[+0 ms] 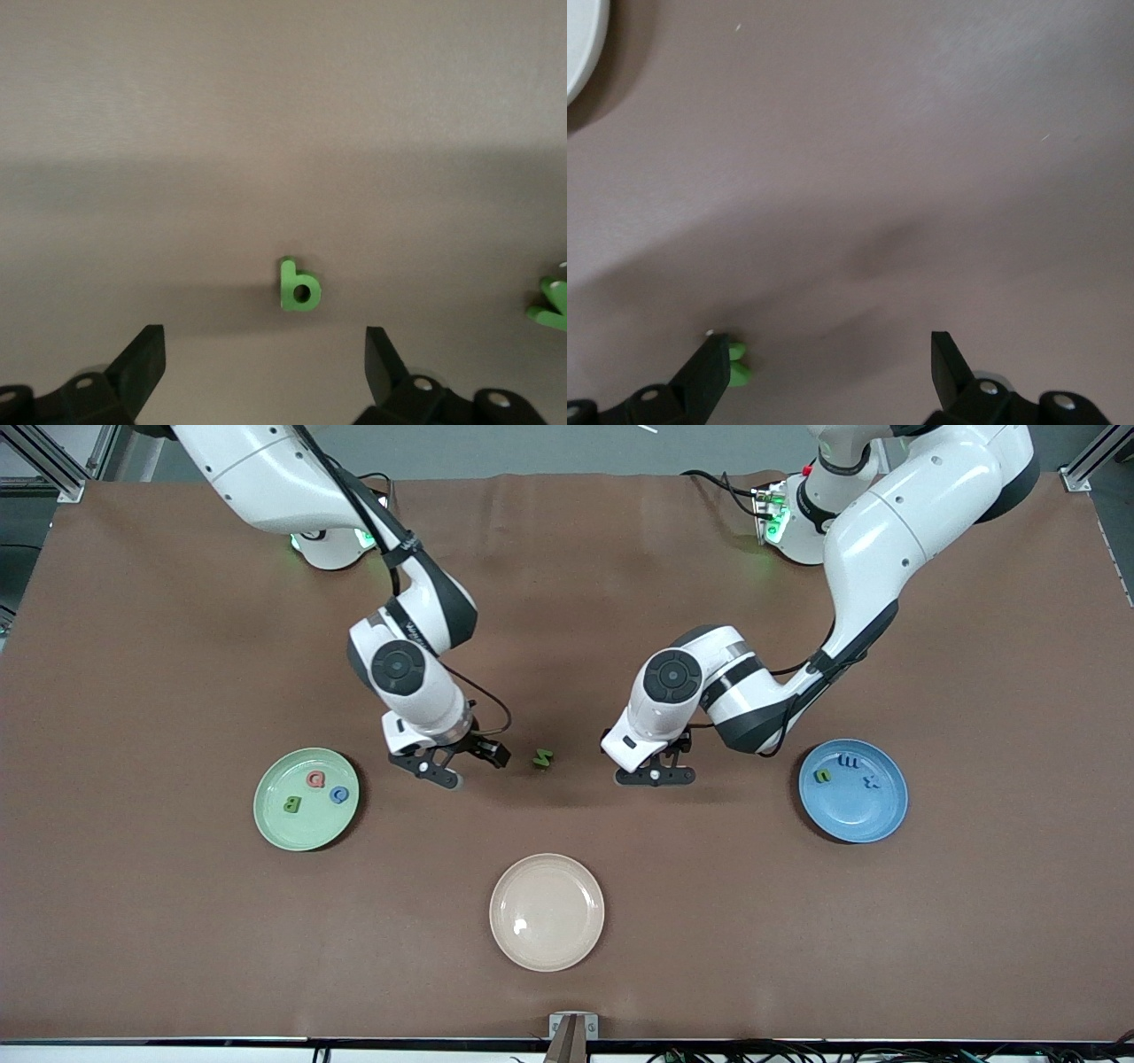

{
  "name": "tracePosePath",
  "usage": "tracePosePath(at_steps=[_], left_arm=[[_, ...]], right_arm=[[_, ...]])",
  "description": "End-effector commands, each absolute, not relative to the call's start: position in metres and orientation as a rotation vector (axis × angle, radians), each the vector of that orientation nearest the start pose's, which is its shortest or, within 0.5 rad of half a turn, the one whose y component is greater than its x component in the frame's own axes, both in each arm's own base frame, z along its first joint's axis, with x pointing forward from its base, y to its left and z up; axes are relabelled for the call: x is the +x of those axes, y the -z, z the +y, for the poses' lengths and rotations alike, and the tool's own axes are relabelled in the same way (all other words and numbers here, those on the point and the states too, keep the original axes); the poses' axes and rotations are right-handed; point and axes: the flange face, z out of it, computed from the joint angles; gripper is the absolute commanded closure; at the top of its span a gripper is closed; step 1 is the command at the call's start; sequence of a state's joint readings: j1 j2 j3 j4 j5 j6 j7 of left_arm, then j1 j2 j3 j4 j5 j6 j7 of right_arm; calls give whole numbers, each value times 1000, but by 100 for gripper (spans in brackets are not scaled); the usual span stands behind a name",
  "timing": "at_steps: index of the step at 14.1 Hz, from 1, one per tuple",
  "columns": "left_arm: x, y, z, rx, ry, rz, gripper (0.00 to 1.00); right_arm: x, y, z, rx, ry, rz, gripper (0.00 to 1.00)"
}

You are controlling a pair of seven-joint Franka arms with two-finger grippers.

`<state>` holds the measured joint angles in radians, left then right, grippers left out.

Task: Sort upper and lower case letters into plates
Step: 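Grasp the green b with the left gripper while the right gripper grasps Z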

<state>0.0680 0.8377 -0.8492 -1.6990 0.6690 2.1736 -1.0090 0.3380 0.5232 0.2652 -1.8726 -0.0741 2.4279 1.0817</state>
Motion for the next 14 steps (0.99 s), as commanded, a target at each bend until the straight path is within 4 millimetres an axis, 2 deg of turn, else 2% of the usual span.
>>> tracePosePath(at_steps=[1, 5, 7, 10, 14], left_arm=[[529, -208, -414, -3176, -85, 68, 2], [528, -178, -426, -3138, -49, 79, 6], [528, -171, -426, -3137, -62, 70, 13], [528, -171, -426, -3137, -64, 64, 31], [529, -171, -424, -3138, -67, 57, 50]], right_arm=[[546, -227, 379, -2971, 11, 775, 0], [533, -210, 412, -2970, 31, 840, 0], [528, -203, 420, -2973, 34, 849, 0], [523, -194, 435, -2982, 54, 854, 0], [518, -179, 451, -2993, 86, 828, 0]])
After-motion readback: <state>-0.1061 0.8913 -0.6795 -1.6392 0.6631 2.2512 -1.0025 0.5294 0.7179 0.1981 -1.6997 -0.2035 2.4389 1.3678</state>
